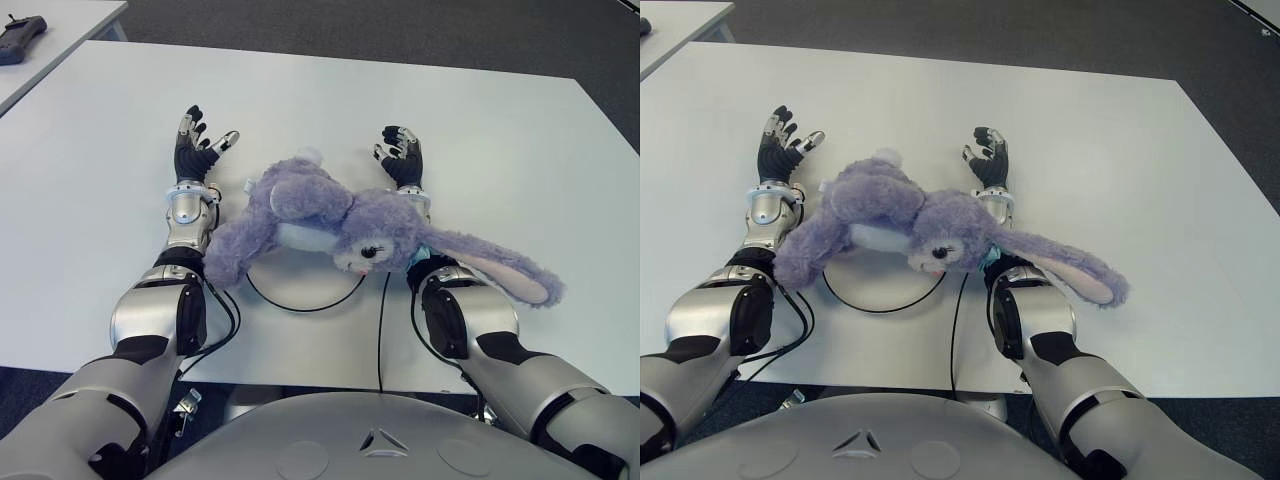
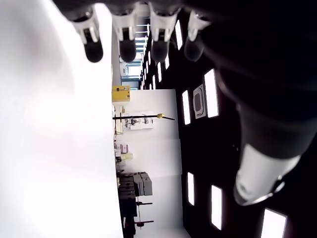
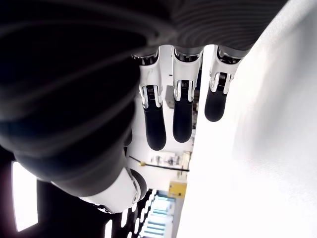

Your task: Put the doll into the plate.

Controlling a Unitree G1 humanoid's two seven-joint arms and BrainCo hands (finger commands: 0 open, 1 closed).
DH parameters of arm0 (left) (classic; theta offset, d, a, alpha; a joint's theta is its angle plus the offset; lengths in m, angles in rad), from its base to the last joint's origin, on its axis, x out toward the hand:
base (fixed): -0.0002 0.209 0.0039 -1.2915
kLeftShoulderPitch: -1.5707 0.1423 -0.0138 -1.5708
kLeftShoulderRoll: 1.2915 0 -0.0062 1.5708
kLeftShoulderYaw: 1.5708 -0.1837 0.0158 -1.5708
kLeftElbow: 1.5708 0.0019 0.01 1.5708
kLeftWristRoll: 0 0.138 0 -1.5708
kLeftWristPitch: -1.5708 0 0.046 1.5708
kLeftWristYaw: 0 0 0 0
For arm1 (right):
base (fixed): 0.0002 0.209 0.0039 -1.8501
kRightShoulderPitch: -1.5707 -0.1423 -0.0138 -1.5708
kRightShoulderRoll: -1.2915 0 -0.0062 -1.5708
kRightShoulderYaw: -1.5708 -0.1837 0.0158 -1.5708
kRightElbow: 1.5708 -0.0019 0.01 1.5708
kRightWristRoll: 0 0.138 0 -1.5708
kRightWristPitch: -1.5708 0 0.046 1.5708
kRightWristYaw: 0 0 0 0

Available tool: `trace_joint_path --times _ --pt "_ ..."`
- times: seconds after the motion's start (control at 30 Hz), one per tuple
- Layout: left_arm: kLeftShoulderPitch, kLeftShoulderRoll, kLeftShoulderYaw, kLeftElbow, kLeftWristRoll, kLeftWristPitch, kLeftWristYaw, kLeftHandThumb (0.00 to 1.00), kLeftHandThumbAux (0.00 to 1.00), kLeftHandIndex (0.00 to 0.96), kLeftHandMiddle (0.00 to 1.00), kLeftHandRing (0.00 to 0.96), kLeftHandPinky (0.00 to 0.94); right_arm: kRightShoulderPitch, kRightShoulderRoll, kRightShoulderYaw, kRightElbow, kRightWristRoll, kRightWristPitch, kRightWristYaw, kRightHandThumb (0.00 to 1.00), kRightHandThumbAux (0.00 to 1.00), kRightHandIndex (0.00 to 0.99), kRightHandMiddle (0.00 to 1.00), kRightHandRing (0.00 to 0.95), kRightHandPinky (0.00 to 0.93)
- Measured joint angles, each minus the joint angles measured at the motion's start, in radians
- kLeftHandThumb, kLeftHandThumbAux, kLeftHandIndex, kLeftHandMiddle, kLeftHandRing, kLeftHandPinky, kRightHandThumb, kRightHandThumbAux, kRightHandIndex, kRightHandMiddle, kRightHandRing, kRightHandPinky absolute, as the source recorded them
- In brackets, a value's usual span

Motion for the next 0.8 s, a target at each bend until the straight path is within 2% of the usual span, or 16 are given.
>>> trace_joint_path --times 0.37,0.8 --pt "0.000 0.000 0.002 0.000 -0.001 0.000 0.000 0.000 0.758 0.046 0.041 0.040 0.080 0.000 0.000 0.000 0.000 0.000 0.000 0.000 0.469 0.892 0.269 0.283 0.234 0.173" --pt "0.000 0.000 0.002 0.000 -0.001 0.000 0.000 0.000 0.717 0.039 0.035 0.031 0.053 0.000 0.000 0.000 0.000 0.000 0.000 0.000 0.498 0.889 0.274 0.285 0.234 0.170"
